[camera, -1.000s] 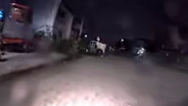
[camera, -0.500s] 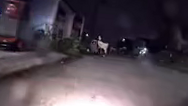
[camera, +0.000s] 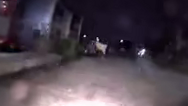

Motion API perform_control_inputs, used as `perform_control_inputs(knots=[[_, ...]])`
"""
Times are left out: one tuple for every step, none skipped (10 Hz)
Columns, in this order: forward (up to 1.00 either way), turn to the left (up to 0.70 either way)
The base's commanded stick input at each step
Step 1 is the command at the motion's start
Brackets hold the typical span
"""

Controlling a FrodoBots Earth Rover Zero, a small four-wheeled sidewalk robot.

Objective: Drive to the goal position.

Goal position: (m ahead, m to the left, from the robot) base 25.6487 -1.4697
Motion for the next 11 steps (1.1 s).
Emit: perform_control_inputs(knots=[[0.7,0.0],[0.7,0.0],[0.7,0.0],[0.7,0.0],[0.7,0.0],[0.7,-0.02],[0.7,-0.06],[0.7,-0.1],[0.7,-0.31],[0.7,-0.31],[0.7,-0.31]])
